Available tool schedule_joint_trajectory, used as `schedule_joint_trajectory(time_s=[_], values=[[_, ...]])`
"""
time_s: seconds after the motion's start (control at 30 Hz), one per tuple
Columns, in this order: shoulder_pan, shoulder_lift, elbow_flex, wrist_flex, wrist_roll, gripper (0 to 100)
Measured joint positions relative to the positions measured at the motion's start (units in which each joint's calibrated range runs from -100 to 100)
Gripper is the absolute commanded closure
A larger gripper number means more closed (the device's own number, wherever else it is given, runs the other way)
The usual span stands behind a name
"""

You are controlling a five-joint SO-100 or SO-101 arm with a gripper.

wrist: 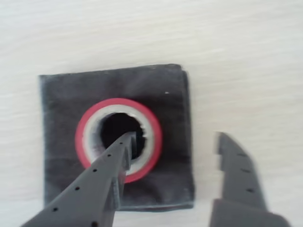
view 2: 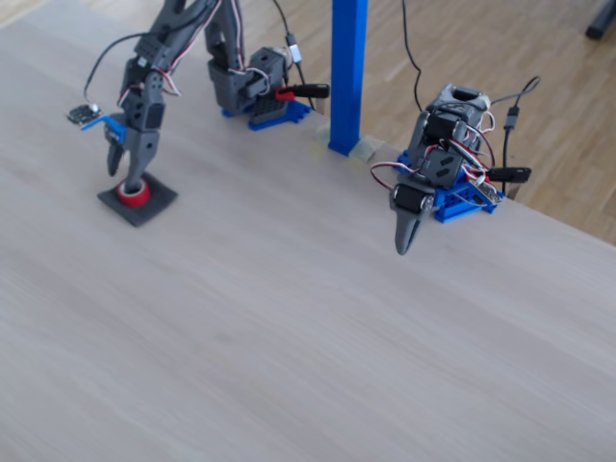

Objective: Grab the red tape and move it to the grey mat

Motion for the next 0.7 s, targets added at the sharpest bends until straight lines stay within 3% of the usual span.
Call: schedule_joint_trajectory(time_s=[0.3,0.7], values=[[-0.58,-3.66,0.00,0.00,0.10,69],[-2.90,-21.32,2.69,0.00,1.92,72]])
